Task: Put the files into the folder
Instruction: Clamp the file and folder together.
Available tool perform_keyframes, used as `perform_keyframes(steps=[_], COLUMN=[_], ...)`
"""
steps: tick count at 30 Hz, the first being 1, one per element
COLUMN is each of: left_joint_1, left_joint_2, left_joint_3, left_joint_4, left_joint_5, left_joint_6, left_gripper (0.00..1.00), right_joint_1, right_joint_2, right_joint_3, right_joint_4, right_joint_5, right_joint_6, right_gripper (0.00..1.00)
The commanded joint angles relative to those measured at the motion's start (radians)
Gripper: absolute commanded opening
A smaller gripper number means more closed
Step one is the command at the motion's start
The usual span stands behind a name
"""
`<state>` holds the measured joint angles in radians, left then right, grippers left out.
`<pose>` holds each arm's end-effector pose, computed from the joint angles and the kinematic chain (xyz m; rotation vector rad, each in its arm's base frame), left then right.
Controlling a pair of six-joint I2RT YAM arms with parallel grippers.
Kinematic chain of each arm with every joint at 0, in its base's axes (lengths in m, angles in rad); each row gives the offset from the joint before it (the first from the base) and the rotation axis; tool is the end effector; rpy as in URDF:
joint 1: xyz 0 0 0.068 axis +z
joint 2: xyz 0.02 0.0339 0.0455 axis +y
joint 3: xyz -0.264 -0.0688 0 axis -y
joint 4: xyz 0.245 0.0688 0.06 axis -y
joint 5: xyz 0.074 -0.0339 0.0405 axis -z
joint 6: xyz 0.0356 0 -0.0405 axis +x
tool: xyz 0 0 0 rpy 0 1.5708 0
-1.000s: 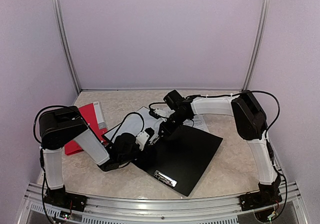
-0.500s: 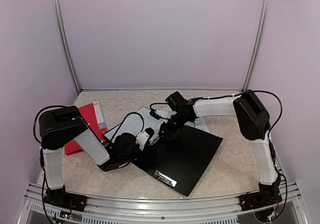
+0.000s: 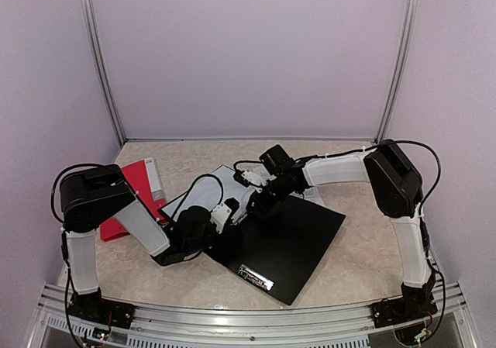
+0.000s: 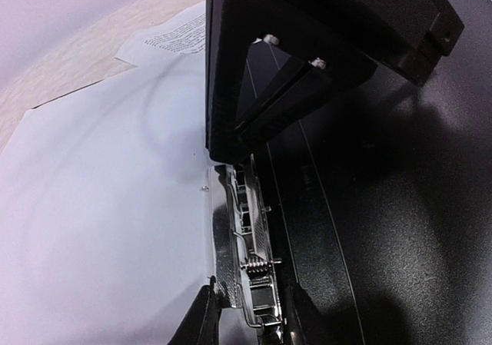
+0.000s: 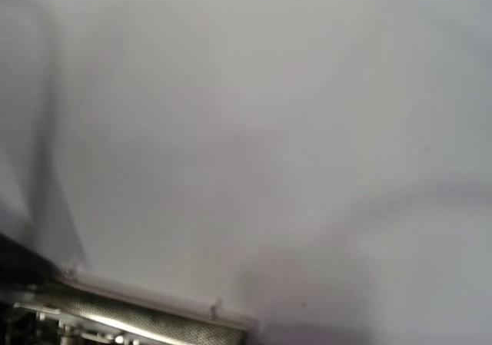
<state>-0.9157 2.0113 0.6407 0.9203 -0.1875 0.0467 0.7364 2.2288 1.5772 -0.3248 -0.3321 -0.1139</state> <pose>0.2113 -0.2641 0.0767 0.8326 1.8530 -0.3625 0.3426 0.3262 0.1323 -1.1936 2.3127 0.6584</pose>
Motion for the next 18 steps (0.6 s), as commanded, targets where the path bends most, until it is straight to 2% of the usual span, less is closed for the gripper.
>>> perform_keyframes(steps=[1, 18], left_joint_1=[0.008, 0.014], left_joint_2=[0.015, 0.014], left_joint_3=[-0.010, 0.002], left_joint_4=[-0.145, -0.173], left_joint_5=[0.043, 0.041], left_joint_6=[-0.013, -0.022], left_gripper=[0.23, 0.22], right_joint_1=[-0.014, -0.012], right_joint_2=[0.114, -0.003], right_joint_3=[-0.094, -0.133], right_joint_4=[-0.179, -0.191], right_joint_5=[0.175, 0.140], right_joint_6=[-0.044, -0.055], right_gripper=[0.00, 0.00])
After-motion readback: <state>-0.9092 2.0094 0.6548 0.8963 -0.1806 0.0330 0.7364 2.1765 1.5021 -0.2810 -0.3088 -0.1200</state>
